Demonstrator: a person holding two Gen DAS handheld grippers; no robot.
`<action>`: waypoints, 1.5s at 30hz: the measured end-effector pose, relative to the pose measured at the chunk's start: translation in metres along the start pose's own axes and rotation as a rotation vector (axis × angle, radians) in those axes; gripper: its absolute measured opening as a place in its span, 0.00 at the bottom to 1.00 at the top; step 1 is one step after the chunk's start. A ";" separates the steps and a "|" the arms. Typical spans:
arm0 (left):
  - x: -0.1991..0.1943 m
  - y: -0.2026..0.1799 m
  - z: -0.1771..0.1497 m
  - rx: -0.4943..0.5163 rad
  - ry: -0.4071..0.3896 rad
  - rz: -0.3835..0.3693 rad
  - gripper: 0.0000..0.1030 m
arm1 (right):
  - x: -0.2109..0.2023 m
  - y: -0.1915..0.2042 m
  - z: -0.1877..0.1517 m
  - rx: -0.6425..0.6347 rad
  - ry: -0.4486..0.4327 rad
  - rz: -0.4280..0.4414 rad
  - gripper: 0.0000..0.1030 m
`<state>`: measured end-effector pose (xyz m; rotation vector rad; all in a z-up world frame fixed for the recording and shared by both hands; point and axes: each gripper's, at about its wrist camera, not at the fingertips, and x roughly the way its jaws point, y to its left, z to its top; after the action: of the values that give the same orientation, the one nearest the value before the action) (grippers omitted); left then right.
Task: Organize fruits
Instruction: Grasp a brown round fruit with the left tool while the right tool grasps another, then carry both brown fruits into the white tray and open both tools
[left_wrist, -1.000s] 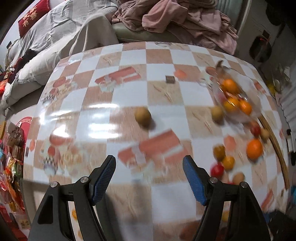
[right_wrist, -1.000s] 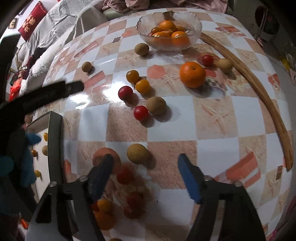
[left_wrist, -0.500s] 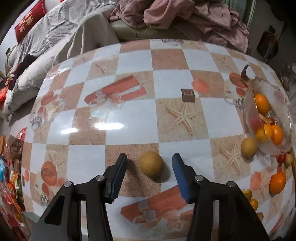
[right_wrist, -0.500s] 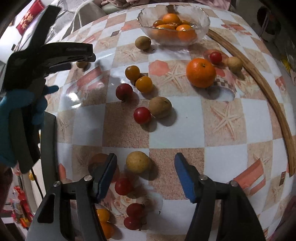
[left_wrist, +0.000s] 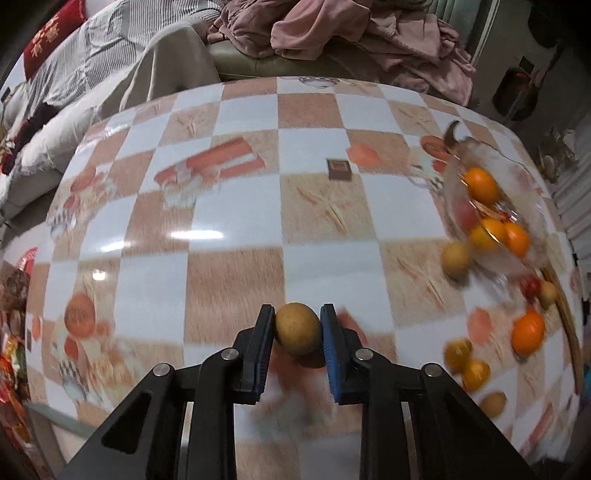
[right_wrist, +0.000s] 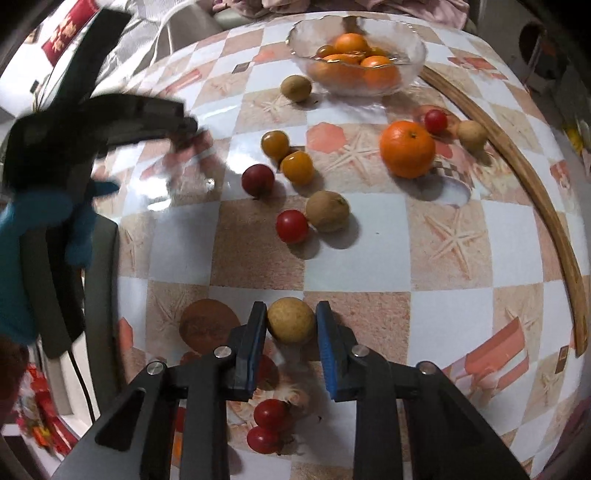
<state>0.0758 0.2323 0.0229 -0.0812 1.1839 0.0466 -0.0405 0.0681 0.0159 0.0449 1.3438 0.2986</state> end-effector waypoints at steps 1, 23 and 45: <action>-0.004 -0.001 -0.006 0.004 0.001 -0.006 0.26 | -0.001 -0.002 0.000 0.004 -0.001 0.005 0.29; -0.125 0.048 -0.116 -0.093 -0.036 -0.052 0.26 | -0.035 0.017 0.002 -0.068 -0.028 0.055 0.29; -0.155 0.172 -0.234 -0.332 0.024 0.100 0.26 | -0.014 0.189 -0.029 -0.382 0.057 0.178 0.29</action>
<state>-0.2120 0.3836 0.0725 -0.3148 1.1950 0.3308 -0.1059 0.2422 0.0606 -0.1658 1.3210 0.7074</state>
